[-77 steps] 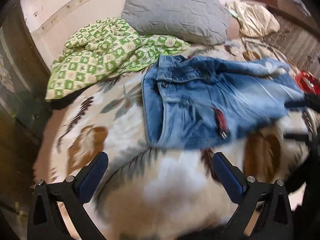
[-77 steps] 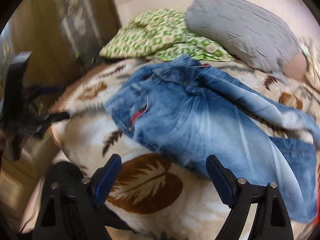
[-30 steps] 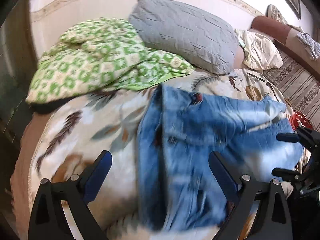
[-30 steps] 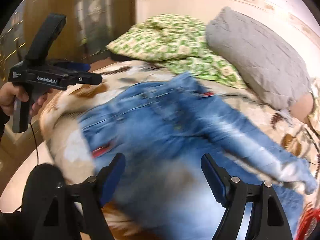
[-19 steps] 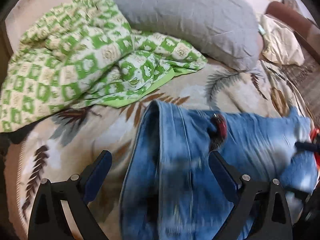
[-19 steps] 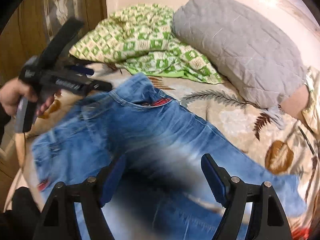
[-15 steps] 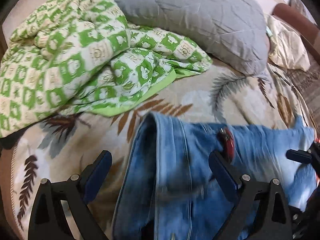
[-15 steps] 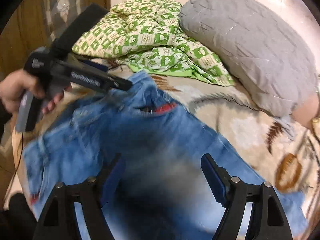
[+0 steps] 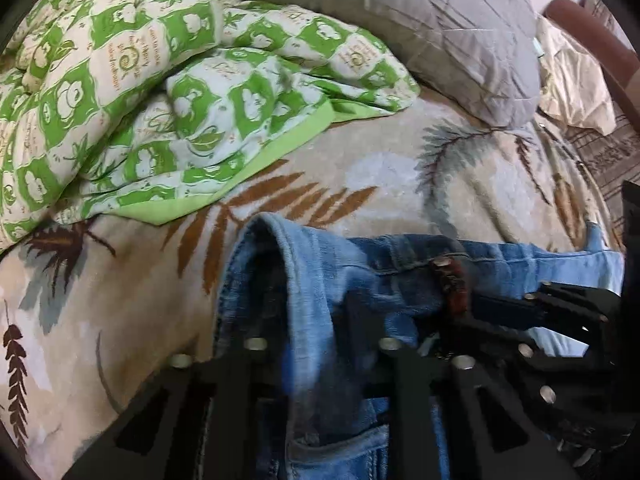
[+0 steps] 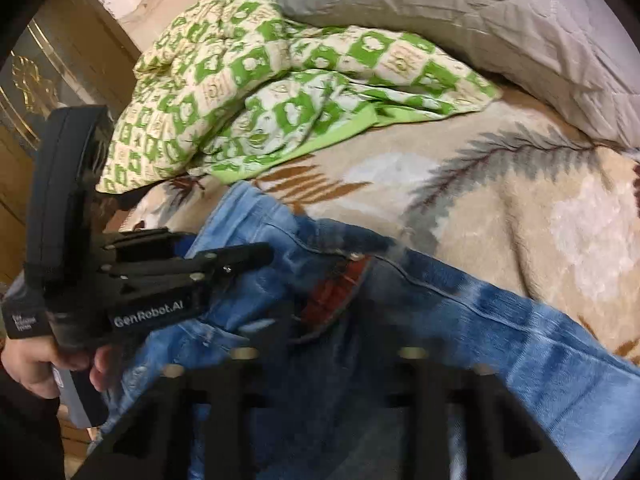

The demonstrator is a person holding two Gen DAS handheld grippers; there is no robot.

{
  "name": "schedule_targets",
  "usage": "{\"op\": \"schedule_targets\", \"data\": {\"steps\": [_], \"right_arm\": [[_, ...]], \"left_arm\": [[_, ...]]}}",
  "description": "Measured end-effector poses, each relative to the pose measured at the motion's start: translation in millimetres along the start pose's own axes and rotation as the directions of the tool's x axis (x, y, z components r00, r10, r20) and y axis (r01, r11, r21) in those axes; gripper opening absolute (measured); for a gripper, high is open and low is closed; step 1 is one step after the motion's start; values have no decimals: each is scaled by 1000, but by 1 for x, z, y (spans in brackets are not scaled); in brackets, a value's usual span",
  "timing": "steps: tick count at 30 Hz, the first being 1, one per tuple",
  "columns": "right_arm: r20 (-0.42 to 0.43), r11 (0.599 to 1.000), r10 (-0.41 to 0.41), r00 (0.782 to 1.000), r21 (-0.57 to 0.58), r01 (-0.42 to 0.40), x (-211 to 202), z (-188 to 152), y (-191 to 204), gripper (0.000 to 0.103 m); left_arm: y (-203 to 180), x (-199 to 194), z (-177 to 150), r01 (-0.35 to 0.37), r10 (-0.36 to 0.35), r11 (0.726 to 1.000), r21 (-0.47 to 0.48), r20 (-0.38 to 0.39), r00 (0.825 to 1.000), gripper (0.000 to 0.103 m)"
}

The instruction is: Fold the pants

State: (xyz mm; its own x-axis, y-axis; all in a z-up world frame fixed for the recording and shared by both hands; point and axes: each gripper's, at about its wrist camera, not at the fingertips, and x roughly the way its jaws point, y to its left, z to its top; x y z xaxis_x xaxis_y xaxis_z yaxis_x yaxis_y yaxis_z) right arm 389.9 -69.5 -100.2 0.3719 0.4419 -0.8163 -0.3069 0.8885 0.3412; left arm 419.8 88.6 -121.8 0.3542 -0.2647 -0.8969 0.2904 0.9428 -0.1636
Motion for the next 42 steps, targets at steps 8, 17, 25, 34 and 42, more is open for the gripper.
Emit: {"op": "schedule_targets", "data": {"steps": [8, 17, 25, 34, 42], "right_arm": [[64, 995, -2, 998, -100, 8, -21, 17, 25, 12], [3, 989, -120, 993, -81, 120, -8, 44, 49, 61], [111, 994, -81, 991, -62, 88, -94, 22, 37, 78], [1, 971, -13, 1000, -239, 13, -158, -99, 60, 80], [-57, 898, 53, 997, -435, -72, -134, -149, 135, 80]], "left_arm": [[27, -42, -5, 4, 6, 997, -80, 119, 993, 12], [53, -44, -9, -87, 107, 985, -150, 129, 986, 79], [56, -114, -64, -149, 162, 984, -96, 149, 975, 85], [31, -151, -195, -123, 123, 992, 18, 30, 992, 87], [40, -168, -262, -66, 70, 992, -107, 31, 997, 87]]}}
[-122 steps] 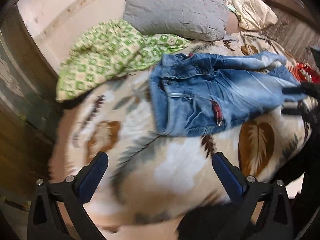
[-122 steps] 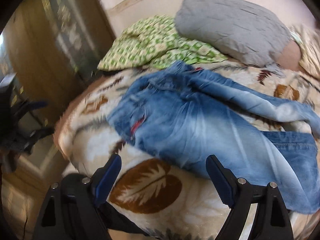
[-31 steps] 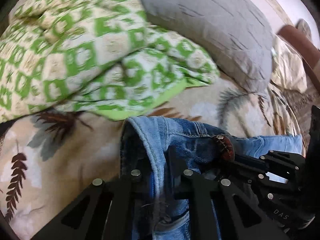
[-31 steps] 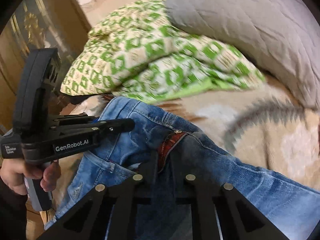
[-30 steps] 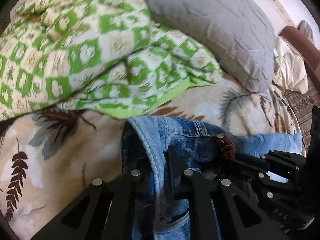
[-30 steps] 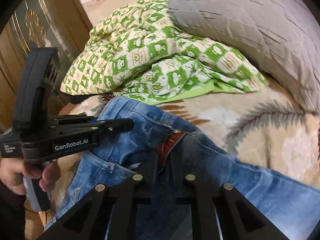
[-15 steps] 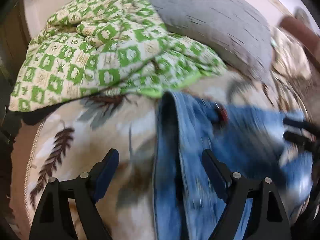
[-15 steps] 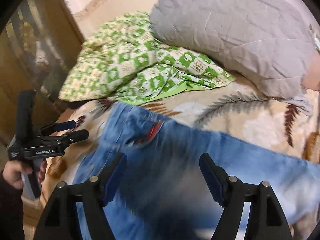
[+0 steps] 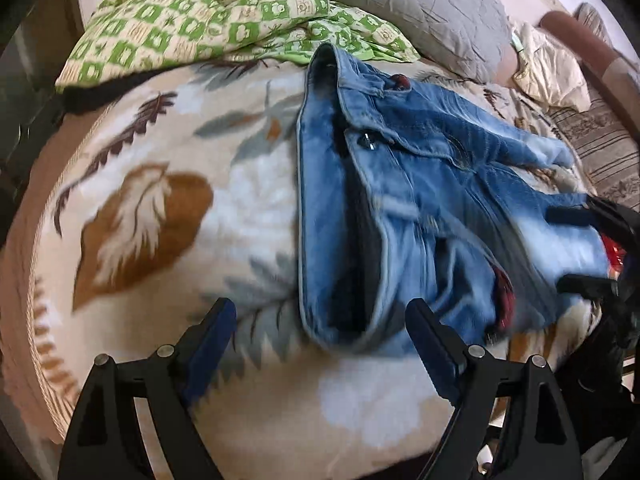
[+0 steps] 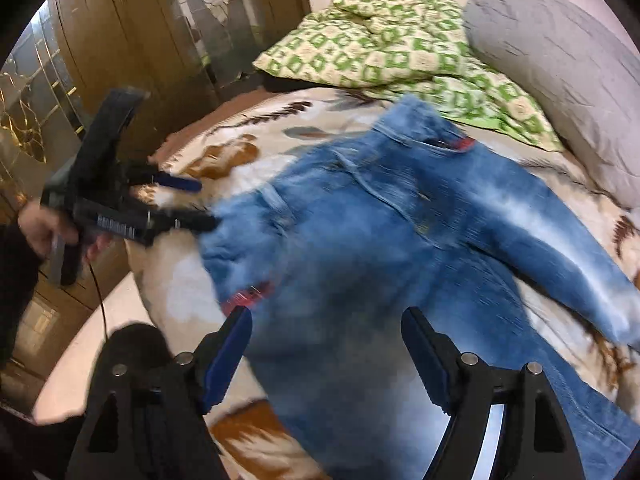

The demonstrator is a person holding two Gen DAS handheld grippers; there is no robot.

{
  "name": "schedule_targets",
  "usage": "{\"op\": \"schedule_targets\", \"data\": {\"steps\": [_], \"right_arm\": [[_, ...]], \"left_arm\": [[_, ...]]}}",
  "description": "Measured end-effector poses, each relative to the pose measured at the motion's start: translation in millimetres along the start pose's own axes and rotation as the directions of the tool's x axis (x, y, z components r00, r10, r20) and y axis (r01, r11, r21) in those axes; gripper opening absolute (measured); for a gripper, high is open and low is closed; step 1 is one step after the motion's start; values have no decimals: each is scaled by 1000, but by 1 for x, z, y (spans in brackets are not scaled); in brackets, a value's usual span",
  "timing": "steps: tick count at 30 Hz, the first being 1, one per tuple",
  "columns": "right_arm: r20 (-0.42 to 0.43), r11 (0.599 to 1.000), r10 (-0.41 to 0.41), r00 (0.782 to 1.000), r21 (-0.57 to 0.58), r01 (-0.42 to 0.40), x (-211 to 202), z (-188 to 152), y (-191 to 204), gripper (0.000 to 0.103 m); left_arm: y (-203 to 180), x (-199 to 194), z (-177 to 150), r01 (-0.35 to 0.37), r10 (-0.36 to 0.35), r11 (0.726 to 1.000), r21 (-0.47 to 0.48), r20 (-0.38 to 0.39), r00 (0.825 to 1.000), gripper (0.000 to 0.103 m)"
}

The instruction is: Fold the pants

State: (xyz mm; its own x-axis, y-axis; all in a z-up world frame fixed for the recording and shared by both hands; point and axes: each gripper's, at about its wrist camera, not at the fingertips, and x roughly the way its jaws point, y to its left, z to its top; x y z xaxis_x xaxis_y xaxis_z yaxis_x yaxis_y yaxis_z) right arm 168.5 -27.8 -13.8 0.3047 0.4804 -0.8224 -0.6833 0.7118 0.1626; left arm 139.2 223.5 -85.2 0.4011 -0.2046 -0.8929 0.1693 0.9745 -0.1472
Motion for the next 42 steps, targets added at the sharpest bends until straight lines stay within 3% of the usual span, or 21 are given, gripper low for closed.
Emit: {"op": "schedule_targets", "data": {"steps": [5, 10, 15, 16, 17, 18, 19, 21, 23, 27, 29, 30, 31, 32, 34, 36, 42], "right_arm": [[13, 999, 2, 1000, 33, -3, 4, 11, 6, 80], [-39, 1000, 14, 999, -26, -15, 13, -7, 27, 80], [-87, 995, 19, 996, -94, -27, 41, -29, 51, 80], [-88, 994, 2, 996, -109, -12, 51, -30, 55, 79], [-89, 993, -20, 996, -115, 10, 59, -31, 57, 73], [-99, 994, -52, 994, -104, 42, 69, -32, 57, 59], [-104, 994, -79, 991, -83, 70, 76, -31, 54, 57], [-68, 997, -68, 995, -48, 65, 73, -27, 53, 42], [-53, 997, -58, 997, -48, 55, 69, -24, 56, 40], [-26, 992, -34, 999, -123, 31, 63, -26, 73, 39], [-36, 993, -42, 998, -111, 38, 69, -25, 72, 42], [-53, 995, -44, 998, -89, 39, 74, -26, 68, 53], [-63, 997, -47, 997, -70, 43, 74, -29, 66, 60], [-68, 996, -64, 996, -61, 59, 70, -32, 64, 69], [-52, 996, -70, 996, -50, 67, 55, -36, 60, 71], [-26, 997, -78, 997, -21, 77, 34, -43, 47, 76], [89, 961, -181, 979, 226, 157, -59, -83, -42, 81]], "left_arm": [[0, 1, -13, -22, 22, 1000, -7, -7, 1000, 87], [4, -5, -3, 18, -15, 999, -43, 58, 998, 87], [-17, 17, 7, 13, -15, 999, 49, 49, 999, 87], [-20, 30, 8, -4, 3, 997, 72, 7, 1000, 70], [-20, 38, 9, 7, -5, 997, 72, -26, 1000, 47], [-19, 44, 9, 18, -16, 998, 68, -43, 999, 47], [-18, 42, 9, 29, -27, 997, 73, -27, 999, 41], [-14, 34, 9, 71, -70, 996, 62, -18, 997, 28], [-10, 24, 8, 73, -73, 996, 50, -4, 997, 22], [1, 6, -2, 73, -73, 997, 12, 28, 997, 20], [-3, 15, -5, 63, -62, 997, 52, -18, 998, 25], [-7, 19, -5, 50, -48, 996, 70, -24, 999, 27], [-12, 19, -3, 43, -42, 996, 75, -21, 999, 41], [-15, 16, 0, 32, -31, 996, 80, -14, 999, 64], [-21, 2, 9, -11, 7, 997, 76, 48, 999, 88], [-33, -15, 23, -15, 5, 996, 85, 119, 993, 89], [-108, -22, 74, 20, -56, 980, 197, 181, 982, 97]]}}
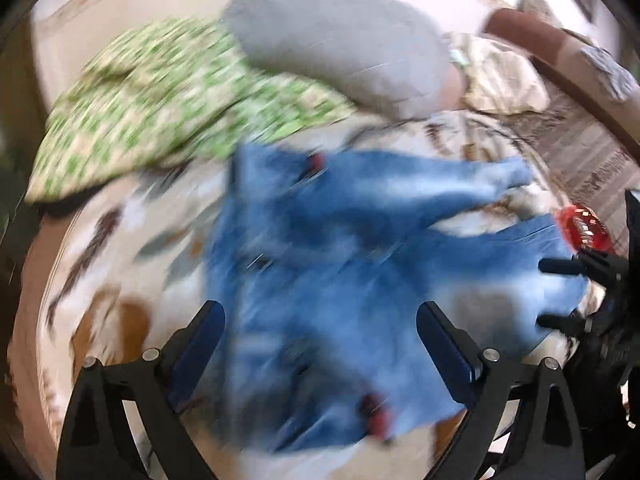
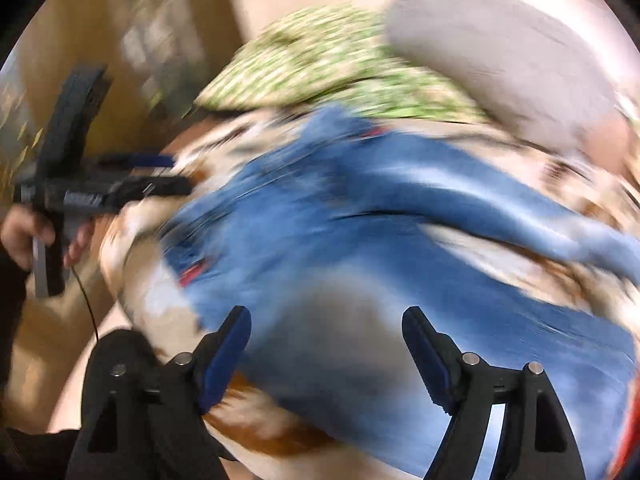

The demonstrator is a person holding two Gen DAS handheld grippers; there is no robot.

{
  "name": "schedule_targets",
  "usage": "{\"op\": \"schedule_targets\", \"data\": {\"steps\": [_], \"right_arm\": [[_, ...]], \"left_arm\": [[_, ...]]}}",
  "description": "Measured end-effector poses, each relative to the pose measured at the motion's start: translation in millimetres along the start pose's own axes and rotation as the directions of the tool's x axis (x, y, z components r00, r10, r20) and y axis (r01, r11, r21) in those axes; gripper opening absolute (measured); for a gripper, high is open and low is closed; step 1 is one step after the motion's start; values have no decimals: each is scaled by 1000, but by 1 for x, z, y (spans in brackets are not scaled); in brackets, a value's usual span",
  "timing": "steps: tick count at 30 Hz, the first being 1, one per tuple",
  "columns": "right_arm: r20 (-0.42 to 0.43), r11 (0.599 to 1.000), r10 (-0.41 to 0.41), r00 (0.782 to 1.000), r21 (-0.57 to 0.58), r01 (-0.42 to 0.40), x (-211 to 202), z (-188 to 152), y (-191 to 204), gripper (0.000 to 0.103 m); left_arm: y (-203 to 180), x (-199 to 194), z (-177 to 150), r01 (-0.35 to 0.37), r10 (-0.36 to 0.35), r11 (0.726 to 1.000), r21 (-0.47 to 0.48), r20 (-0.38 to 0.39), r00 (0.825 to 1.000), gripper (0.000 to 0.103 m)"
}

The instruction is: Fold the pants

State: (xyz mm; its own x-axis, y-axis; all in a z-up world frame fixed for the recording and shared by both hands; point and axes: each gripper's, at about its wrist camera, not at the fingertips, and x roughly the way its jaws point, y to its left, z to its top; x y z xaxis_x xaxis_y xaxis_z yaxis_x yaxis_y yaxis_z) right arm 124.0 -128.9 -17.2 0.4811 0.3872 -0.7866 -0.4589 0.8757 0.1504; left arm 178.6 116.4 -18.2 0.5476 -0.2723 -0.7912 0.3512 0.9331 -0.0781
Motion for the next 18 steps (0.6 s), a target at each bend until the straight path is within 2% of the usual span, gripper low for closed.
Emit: {"op": "schedule_targets", "data": {"steps": [2, 5, 10, 14, 18], "right_arm": [[36, 995, -60, 998, 87, 56, -28, -7, -45, 81], [78, 974, -130, 988, 195, 113, -59, -14, -106, 81], [68, 930, -243, 968, 300, 212, -92, -9, -194, 81], [44, 913, -256, 966, 339, 226, -94, 1, -248, 81], [-13, 888, -214, 977, 413, 200, -70, 18, -297, 81]], "left_arm": [[-27, 13, 22, 31, -31, 999, 36, 0, 1000, 102], [-71, 39, 52, 93, -92, 992, 84, -23, 996, 102], [-122, 81, 95, 131, -122, 980, 149, -72, 990, 102], [-154, 110, 122, 178, -162, 966, 187, -99, 982, 102], [-179, 146, 147, 196, -171, 945, 262, -112, 979, 102]]}}
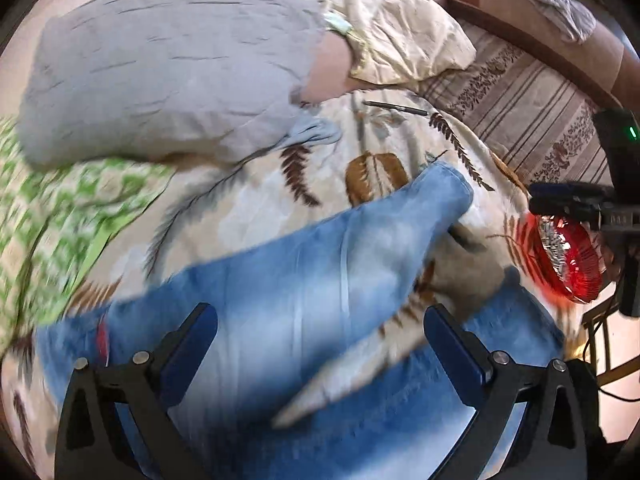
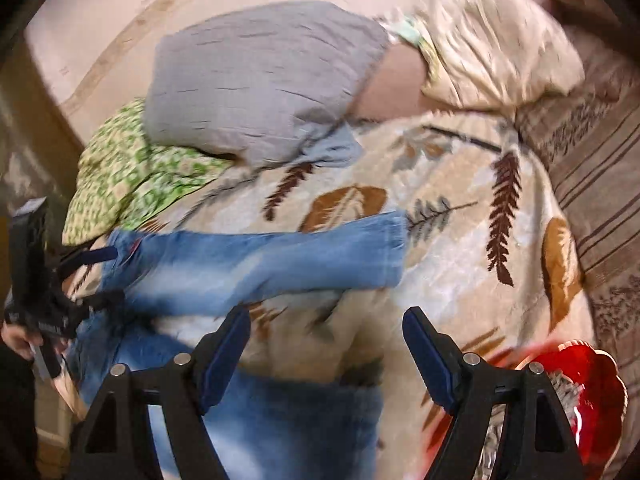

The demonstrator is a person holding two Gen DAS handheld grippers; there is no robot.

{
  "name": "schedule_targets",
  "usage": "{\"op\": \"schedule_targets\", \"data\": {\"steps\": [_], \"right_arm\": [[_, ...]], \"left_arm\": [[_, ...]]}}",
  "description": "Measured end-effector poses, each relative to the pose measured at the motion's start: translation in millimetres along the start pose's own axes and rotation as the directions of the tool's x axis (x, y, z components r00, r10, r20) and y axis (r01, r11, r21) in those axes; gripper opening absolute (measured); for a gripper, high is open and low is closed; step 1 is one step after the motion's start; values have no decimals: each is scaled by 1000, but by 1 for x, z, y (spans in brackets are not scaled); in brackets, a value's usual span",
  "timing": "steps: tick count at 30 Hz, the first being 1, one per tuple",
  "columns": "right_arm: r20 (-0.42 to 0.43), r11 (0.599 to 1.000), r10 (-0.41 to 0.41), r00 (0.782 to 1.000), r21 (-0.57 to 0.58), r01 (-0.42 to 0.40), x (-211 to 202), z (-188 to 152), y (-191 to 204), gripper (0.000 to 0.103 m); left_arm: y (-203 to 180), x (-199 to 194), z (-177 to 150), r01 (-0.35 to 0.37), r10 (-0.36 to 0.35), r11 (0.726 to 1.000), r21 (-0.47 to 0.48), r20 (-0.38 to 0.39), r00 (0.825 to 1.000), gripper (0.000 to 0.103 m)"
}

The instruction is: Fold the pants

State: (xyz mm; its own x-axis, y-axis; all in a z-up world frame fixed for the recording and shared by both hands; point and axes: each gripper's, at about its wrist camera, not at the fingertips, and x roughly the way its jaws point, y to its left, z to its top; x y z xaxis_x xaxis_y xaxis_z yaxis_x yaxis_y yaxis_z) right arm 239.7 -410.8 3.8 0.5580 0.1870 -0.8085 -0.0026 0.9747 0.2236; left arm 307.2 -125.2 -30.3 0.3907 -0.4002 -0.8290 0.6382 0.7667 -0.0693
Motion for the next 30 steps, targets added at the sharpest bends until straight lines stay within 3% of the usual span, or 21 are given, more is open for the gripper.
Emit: {"op": "schedule_targets", "data": {"steps": [5, 12, 16, 17, 18, 19, 24, 30], "right_arm": [[-74, 997, 38, 997, 69, -33, 47, 36, -33, 81], [-165, 994, 45, 985, 103, -28, 111, 63, -56, 81], [-211, 989, 92, 973, 132, -65, 139, 70, -66, 78], [-222, 988, 106, 969, 134, -77, 144, 71, -66, 58], [-228, 988, 109, 968, 131, -80, 148, 72, -66, 24], [-223, 989, 110, 969, 120, -84, 150, 72, -66, 20], [-167, 996, 85, 982, 11, -84, 126, 68, -43, 19], [-79, 991, 98, 992, -83, -104, 49, 49, -17, 19]], "left_arm": [[-1, 47, 29, -15, 19, 994, 109, -33, 999, 102], [14, 114, 55, -11, 19, 997, 79, -108, 994, 102], [19, 142, 58, 46, -30, 996, 83, -177, 984, 102], [19, 147, 57, 94, -76, 992, 81, -204, 976, 78], [18, 152, 54, 135, -112, 988, 81, -236, 965, 42], [18, 156, 53, 120, -96, 989, 80, -263, 960, 7], [8, 128, 48, 133, -101, 983, 127, -231, 968, 6], [-18, 26, 30, 108, -94, 976, 189, -86, 992, 6]]}}
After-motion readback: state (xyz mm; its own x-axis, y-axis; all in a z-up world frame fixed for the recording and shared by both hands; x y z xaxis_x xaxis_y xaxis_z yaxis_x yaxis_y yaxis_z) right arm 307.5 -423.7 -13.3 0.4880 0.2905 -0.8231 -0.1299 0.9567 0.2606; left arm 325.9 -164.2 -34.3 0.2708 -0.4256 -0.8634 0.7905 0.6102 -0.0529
